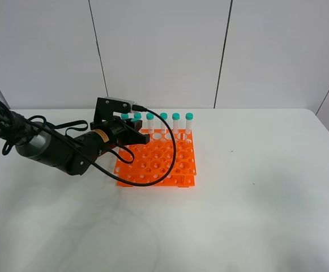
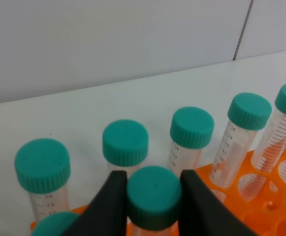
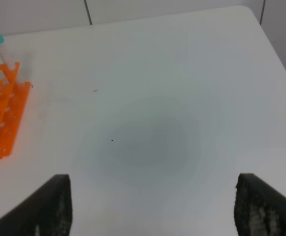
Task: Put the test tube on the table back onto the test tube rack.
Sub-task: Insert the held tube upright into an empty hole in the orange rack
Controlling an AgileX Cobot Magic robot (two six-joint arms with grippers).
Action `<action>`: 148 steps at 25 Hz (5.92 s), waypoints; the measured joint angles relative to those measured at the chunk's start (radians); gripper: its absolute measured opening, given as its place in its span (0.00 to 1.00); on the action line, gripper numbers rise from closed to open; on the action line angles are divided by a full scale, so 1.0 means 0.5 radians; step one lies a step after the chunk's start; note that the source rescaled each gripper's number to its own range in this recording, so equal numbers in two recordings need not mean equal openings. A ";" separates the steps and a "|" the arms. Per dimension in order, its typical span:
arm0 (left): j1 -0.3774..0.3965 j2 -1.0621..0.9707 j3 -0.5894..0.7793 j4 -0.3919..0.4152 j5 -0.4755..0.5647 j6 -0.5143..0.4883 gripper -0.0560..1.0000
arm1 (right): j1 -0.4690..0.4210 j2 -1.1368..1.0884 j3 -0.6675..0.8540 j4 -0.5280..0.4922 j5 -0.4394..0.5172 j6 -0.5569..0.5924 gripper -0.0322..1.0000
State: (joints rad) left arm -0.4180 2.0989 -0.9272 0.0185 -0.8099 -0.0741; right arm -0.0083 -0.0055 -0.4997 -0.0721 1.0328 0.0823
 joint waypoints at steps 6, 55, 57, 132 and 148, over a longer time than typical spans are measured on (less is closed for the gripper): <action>0.000 0.000 0.000 0.000 -0.002 -0.002 0.05 | 0.000 0.000 0.000 0.000 0.000 0.000 1.00; -0.039 -0.020 0.015 0.047 0.046 -0.022 0.08 | 0.000 0.000 0.000 0.000 0.000 0.000 1.00; -0.039 -0.015 0.015 0.052 0.055 -0.033 0.12 | 0.000 0.000 0.000 0.000 0.000 0.000 1.00; -0.043 -0.234 0.017 0.067 0.076 -0.015 0.29 | 0.000 0.000 0.000 0.000 0.000 0.000 1.00; 0.059 -0.450 0.018 0.085 0.414 -0.009 0.29 | 0.000 0.000 0.000 0.000 -0.002 0.000 1.00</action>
State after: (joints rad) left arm -0.3886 1.8740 -0.9180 0.0608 -0.6027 -0.0786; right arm -0.0083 -0.0055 -0.4997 -0.0721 1.0319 0.0823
